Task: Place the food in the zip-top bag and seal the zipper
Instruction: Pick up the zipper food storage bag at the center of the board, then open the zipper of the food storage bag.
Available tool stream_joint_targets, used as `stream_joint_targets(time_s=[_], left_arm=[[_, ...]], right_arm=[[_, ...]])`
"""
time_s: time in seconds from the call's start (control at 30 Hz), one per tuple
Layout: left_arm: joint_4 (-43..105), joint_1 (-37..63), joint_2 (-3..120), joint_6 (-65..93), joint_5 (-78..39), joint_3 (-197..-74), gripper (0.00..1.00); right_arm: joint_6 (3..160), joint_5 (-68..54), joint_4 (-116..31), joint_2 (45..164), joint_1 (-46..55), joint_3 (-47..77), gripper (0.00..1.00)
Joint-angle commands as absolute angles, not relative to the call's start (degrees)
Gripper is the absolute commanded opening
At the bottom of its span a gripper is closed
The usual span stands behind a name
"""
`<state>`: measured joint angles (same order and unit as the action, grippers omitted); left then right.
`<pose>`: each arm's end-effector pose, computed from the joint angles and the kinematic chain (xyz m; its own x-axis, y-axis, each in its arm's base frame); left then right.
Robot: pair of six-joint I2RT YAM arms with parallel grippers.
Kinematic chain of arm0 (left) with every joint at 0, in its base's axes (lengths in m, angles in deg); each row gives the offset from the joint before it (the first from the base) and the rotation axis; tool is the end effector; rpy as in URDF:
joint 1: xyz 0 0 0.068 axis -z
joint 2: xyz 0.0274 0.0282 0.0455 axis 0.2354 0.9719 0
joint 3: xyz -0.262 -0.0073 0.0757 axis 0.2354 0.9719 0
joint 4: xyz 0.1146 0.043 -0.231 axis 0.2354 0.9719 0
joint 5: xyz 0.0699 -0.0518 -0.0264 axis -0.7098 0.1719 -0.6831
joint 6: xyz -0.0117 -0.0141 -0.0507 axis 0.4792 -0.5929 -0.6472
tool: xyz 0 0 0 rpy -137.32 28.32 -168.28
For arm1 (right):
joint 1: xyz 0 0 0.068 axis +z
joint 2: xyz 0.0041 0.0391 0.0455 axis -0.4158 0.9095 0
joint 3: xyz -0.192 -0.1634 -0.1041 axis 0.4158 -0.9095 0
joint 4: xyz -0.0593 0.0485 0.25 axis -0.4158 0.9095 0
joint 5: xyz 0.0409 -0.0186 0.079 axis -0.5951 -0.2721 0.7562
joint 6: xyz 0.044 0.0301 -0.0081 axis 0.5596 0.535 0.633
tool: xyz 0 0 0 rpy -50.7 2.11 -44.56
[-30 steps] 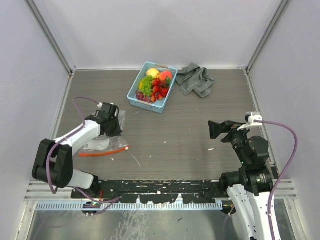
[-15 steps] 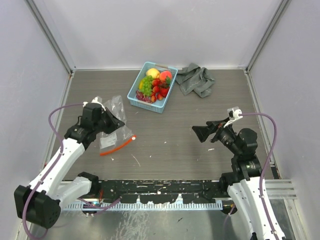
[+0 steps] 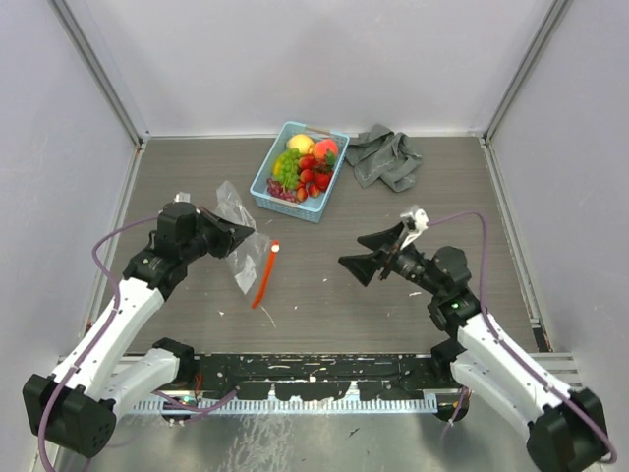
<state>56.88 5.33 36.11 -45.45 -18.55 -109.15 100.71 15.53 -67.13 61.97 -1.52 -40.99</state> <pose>0.1916 -0.0717 0.2973 -0.5837 -0.7845 -0.2094 -0.3073 0.4521 -0.8374 0.1491 0.0829 0.2647 -0.2756 0.2918 -0.9159 -0.7552 0.5237 0.3942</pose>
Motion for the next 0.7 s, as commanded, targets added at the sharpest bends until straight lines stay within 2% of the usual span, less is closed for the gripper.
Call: stream_joint_targets(time_s=[0.0,0.37,0.47,0.67], left_arm=[[47.9,6.2,35.8,-55.7,-18.4,-107.5,0.00],[41.3,7.9,34.5,-65.7,-23.2,-105.2,0.00],[40.9,8.7,34.4,-67.4,-24.5,-104.8,0.00],[38.0,9.4,34.1,-70.8,-25.6,-102.4,0.00]], right_arm=[[95.8,10.4,-79.5,68.1,5.3,-39.6,0.96],[88.1,3.8,-93.5,82.0,16.4,-41.9,0.86],[85.9,0.2,-96.4,85.6,19.2,-42.3,0.80],[84.2,-0.3,-104.6,92.4,21.6,-43.5,0.73]])
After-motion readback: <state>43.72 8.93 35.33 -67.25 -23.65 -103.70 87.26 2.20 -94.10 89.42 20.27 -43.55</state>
